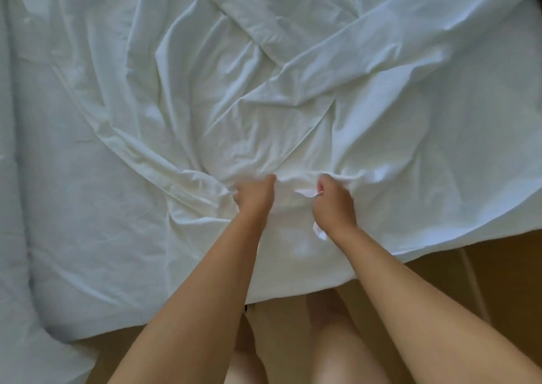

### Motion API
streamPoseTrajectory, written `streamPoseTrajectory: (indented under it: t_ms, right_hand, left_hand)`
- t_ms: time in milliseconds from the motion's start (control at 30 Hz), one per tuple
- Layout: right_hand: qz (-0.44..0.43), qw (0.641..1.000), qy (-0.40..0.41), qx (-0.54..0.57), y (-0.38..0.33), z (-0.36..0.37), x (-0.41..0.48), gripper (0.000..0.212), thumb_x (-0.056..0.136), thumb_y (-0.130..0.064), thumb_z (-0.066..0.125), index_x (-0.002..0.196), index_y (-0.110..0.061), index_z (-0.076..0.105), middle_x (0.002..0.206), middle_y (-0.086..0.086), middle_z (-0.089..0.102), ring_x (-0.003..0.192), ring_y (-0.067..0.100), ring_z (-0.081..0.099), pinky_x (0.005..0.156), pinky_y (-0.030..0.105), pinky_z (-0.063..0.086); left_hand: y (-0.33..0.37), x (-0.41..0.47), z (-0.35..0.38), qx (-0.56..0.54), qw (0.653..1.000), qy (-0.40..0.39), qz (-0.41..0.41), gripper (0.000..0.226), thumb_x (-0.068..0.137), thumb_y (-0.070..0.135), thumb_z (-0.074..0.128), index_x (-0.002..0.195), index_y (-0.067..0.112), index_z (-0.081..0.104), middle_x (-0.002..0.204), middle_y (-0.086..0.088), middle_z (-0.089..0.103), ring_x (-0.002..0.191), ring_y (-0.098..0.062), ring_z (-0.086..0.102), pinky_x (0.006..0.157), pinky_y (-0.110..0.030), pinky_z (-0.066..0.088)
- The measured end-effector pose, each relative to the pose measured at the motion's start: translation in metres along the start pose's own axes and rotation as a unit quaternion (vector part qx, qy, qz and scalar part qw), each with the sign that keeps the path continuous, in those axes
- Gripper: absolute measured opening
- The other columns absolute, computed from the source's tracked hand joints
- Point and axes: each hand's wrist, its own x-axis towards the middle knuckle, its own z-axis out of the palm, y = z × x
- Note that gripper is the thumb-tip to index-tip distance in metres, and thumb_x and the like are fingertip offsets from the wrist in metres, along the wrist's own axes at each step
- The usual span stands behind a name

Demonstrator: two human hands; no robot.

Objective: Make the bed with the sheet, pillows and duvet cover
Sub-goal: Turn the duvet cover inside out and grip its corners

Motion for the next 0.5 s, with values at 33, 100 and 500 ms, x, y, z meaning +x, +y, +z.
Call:
streamPoseTrajectory:
  t_ms: [33, 100, 500]
  right_hand:
    - [0.039, 0.993, 0.052, 0.095, 0.008, -0.015, -0.007, 0.028, 0.076, 0.008, 0.032, 0.069, -0.019, 0.036, 0.065, -0.001, 0.04, 0.063, 0.021, 0.039, 0.051, 0.025, 0.028]
    - [0.053, 0.973, 0.139, 0.175, 0.029, -0.049, -0.029, 0.027, 0.071, 0.004, 0.029, 0.064, -0.022, 0.03, 0.058, -0.003, 0.033, 0.053, 0.01, 0.031, 0.046, 0.02, 0.025]
    - [0.147, 0.826, 0.006, 0.544, 0.087, -0.149, -0.024, 0.028, 0.073, -0.028, 0.072, 0.099, -0.034, 0.062, 0.093, -0.01, 0.071, 0.093, 0.011, 0.067, 0.073, 0.022, 0.055]
  left_hand:
    - [0.006, 0.004, 0.003, -0.004, 0.998, 0.041, -0.054, 0.098, 0.079, 0.054, 0.063, 0.149, 0.009, 0.012, 0.153, -0.016, 0.019, 0.137, -0.031, 0.027, 0.11, -0.04, 0.026]
    - [0.014, 0.008, 0.007, 0.001, 0.988, 0.108, -0.113, 0.123, 0.068, 0.065, 0.068, 0.15, 0.01, -0.006, 0.156, -0.015, 0.006, 0.142, -0.033, 0.014, 0.114, -0.045, 0.016]
    - [0.004, -0.154, 0.127, 0.358, 0.729, -0.343, 0.472, 0.037, 0.086, 0.016, 0.041, 0.119, 0.006, 0.055, 0.112, -0.014, 0.059, 0.101, -0.029, 0.057, 0.085, -0.043, 0.047]
